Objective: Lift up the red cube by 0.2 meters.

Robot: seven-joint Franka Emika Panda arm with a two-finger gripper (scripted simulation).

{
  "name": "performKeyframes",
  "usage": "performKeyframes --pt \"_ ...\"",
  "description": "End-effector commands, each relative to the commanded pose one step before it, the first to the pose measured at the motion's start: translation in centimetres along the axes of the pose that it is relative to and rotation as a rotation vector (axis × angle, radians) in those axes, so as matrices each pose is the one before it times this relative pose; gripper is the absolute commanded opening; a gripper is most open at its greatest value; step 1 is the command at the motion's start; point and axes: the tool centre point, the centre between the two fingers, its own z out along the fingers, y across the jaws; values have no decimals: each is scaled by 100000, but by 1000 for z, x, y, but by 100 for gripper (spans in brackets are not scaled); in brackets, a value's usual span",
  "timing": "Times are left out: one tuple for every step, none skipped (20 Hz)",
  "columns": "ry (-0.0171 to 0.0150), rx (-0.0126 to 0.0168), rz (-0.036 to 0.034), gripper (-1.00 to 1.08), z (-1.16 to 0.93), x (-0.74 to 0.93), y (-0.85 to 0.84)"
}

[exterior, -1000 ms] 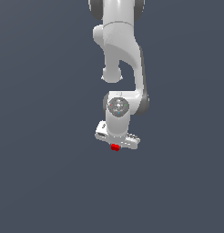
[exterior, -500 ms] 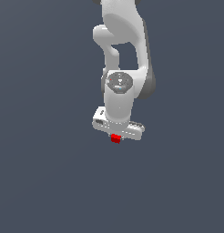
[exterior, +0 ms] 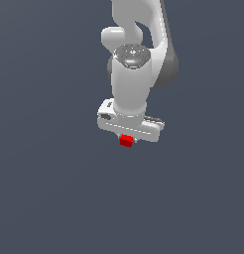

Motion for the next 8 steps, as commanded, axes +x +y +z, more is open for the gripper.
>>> performKeyframes --pt "-109 -49 2 -100 -1001 15 -11" --pt "0 0 0 -100 -241 21 -9" --pt "0 0 0 -100 -174 23 -9" --pt "0 0 0 -100 -108 25 -10" --pt "0 0 0 -100 -41 27 -10" --pt "0 0 0 -100 25 29 -10" --pt "0 0 0 -100 72 25 -9" --pt "0 0 0 -100 32 8 -3"
